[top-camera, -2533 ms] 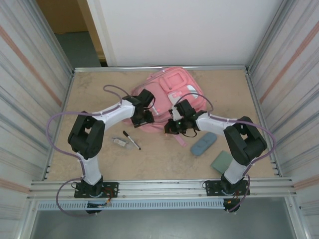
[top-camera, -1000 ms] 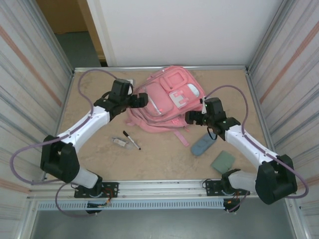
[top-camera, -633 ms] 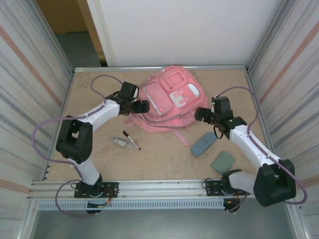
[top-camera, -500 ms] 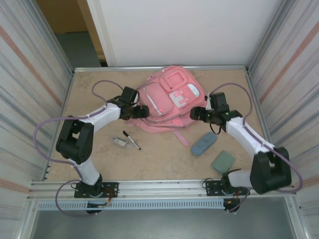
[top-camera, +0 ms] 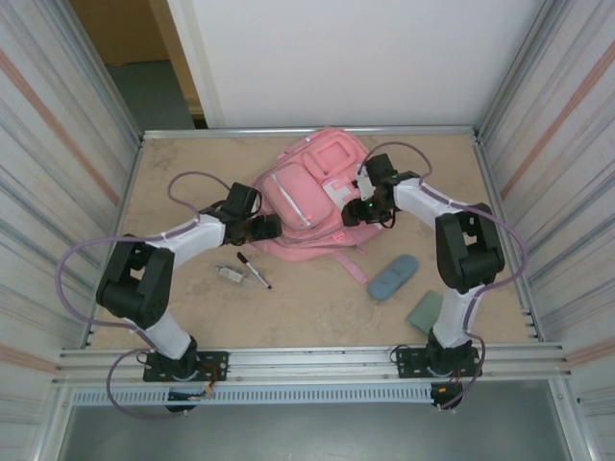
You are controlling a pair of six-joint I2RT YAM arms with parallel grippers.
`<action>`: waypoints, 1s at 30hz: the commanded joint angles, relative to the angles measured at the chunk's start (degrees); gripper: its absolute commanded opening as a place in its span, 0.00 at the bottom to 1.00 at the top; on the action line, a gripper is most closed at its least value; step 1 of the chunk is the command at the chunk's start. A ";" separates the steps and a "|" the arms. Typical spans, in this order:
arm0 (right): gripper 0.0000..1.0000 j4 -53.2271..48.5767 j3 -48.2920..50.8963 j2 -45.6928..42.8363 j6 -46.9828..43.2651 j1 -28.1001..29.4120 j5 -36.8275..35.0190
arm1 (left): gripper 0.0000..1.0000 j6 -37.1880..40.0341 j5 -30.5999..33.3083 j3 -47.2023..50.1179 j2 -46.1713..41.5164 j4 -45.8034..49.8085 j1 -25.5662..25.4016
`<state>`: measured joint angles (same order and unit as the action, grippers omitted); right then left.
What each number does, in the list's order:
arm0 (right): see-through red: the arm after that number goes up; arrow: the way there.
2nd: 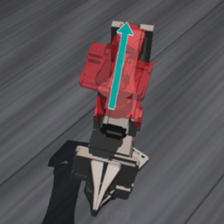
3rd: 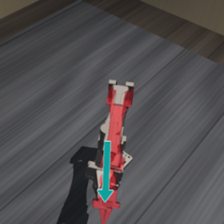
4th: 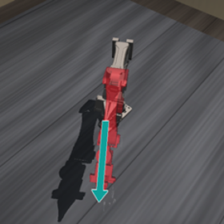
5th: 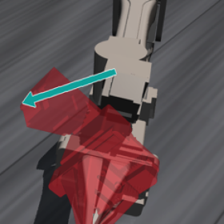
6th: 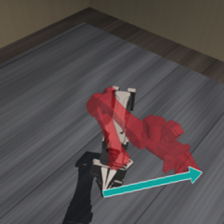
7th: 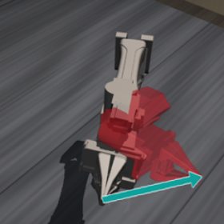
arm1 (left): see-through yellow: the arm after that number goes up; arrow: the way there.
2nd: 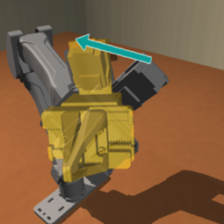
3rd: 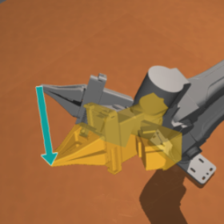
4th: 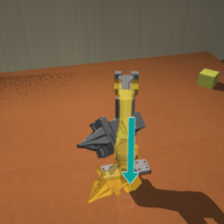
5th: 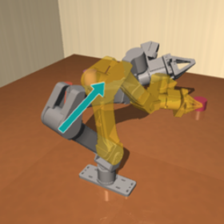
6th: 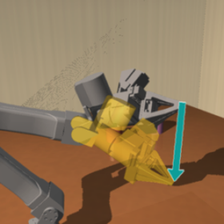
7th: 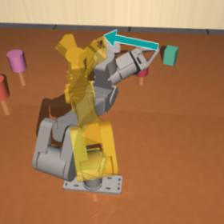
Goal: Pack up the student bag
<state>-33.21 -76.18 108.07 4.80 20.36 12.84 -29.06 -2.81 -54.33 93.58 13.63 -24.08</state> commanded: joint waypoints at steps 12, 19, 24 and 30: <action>0.58 -8.19 -1.99 2.88 -11.52 0.94 5.32 | 0.88 -9.55 -10.19 10.54 -10.43 -0.16 6.39; 0.51 -8.41 -2.73 1.97 -13.26 0.37 10.69 | 0.88 -7.17 -9.70 10.31 -15.45 3.79 8.35; 0.49 -8.90 -2.87 2.83 -14.49 0.72 10.69 | 0.87 -6.17 -13.61 10.29 -13.91 2.70 8.34; 0.39 -8.85 -3.22 3.63 -14.63 1.23 9.70 | 0.73 -2.68 -15.59 6.08 -7.17 6.67 8.35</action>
<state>-40.58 -78.81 110.65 -8.67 21.06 22.35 -34.59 -15.90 -45.06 83.72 16.56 -15.84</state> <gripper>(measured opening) 0.394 0.742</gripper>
